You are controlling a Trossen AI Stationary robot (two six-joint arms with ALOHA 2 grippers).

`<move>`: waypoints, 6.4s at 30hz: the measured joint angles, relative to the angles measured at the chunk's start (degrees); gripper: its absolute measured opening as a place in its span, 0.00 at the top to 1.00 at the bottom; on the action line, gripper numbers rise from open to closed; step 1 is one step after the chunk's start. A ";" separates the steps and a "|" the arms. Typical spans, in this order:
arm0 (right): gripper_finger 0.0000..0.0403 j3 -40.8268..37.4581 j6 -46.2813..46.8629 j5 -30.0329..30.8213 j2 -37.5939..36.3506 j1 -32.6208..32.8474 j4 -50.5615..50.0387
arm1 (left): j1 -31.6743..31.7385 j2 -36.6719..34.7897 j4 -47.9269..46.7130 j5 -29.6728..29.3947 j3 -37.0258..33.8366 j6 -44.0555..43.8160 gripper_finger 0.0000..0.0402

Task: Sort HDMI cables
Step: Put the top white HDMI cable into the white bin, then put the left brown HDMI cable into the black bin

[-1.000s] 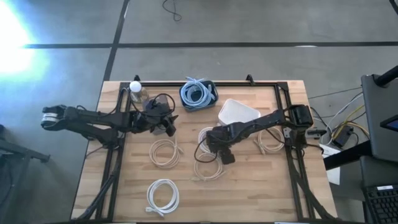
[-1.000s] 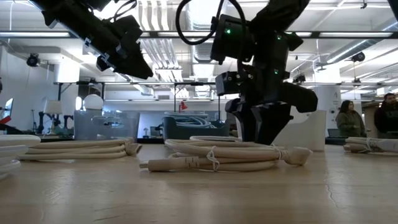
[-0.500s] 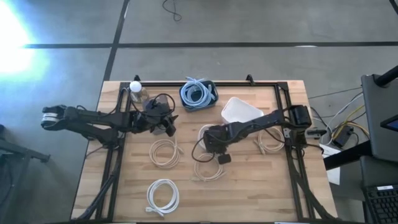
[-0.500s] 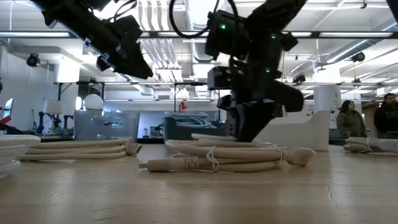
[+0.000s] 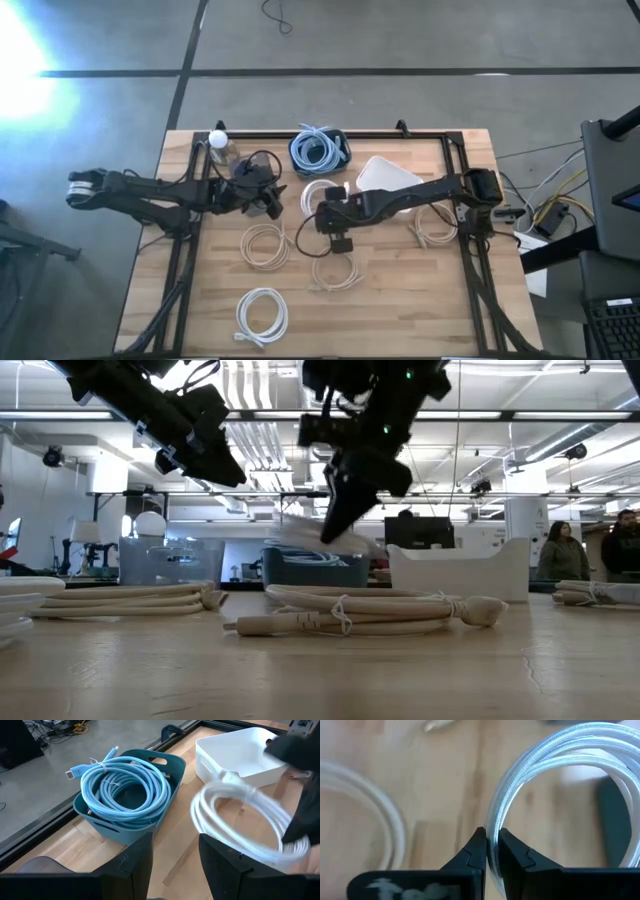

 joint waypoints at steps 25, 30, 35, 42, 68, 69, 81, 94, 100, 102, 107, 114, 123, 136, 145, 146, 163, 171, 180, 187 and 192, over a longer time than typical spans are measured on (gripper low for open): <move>0.88 -24.71 39.78 32.28 -20.40 -1.21 -9.57 | -0.04 0.00 0.16 -0.06 0.00 -0.62 0.59; 0.90 -29.19 43.57 36.95 -19.08 -3.04 -4.18 | -0.04 0.00 1.39 -0.09 0.00 -0.66 0.59; 0.91 -30.39 44.98 35.24 -18.76 -4.30 -2.99 | -0.04 0.00 1.92 -0.13 0.00 -0.68 0.59; 0.85 -29.77 42.05 33.60 -18.78 -4.63 -2.95 | -0.04 0.00 1.88 -0.16 0.00 -0.72 0.59; 0.64 -18.84 37.63 21.73 -18.82 -4.50 -0.09 | 0.00 0.00 1.81 5.52 0.00 0.80 0.59; 0.65 -18.27 37.63 21.64 -18.82 -4.50 -0.07 | -0.02 0.00 1.85 7.91 0.00 1.50 0.59; 0.70 -17.42 37.60 21.48 -18.82 -4.50 2.40 | -0.54 0.49 -6.03 30.93 0.00 5.42 0.59; 0.74 -20.69 37.36 21.39 -18.82 -4.50 2.95 | -2.04 12.00 -13.31 31.10 0.00 15.81 0.59; 0.77 -20.72 37.36 21.40 -18.82 -4.50 2.95 | -2.28 17.95 -13.96 32.98 0.00 18.41 0.59; 0.77 -20.73 37.36 21.40 -18.82 -4.50 2.95 | -2.27 18.97 -13.74 32.92 0.07 18.68 0.59; 0.80 -20.74 35.24 21.40 -18.82 -4.50 2.95 | -2.34 20.82 -13.03 30.52 0.17 20.04 0.59; 0.82 -20.74 34.56 21.39 -18.82 -4.50 3.01 | -3.81 17.88 -14.02 30.62 0.87 19.92 0.59; 0.82 -20.76 34.39 21.38 -18.82 -4.50 3.12 | -4.24 16.95 -13.25 29.71 0.25 28.10 0.59; 0.82 -20.83 33.73 21.37 -18.82 -4.50 3.76 | -4.21 24.59 -10.86 28.70 0.20 29.10 0.60; 0.84 -20.83 33.76 21.37 -18.82 -4.50 3.95 | -4.32 25.65 -9.98 32.04 0.23 28.91 0.85; 0.84 -20.83 33.74 21.37 -18.82 -4.50 3.96 | -4.32 25.36 -10.09 32.44 0.31 28.56 0.89; 0.84 -20.89 33.76 21.37 -18.82 -4.50 4.11 | -5.04 12.31 -16.75 19.51 5.90 28.69 0.88; 0.84 -20.94 33.76 21.37 -18.82 -4.48 4.11 | -6.51 3.34 -24.47 -4.48 10.41 31.20 0.89; 0.84 -20.94 33.76 21.37 -18.82 -4.48 4.11 | -6.49 -4.76 -27.85 -18.70 10.19 35.15 0.89; 0.84 -20.94 33.77 21.37 -18.82 -4.49 4.11 | -5.52 -6.43 -30.68 -27.31 7.94 28.26 0.88; 0.84 -20.94 33.78 21.37 -18.82 -4.48 4.12 | -2.51 -5.63 -35.12 -28.31 6.88 18.35 0.88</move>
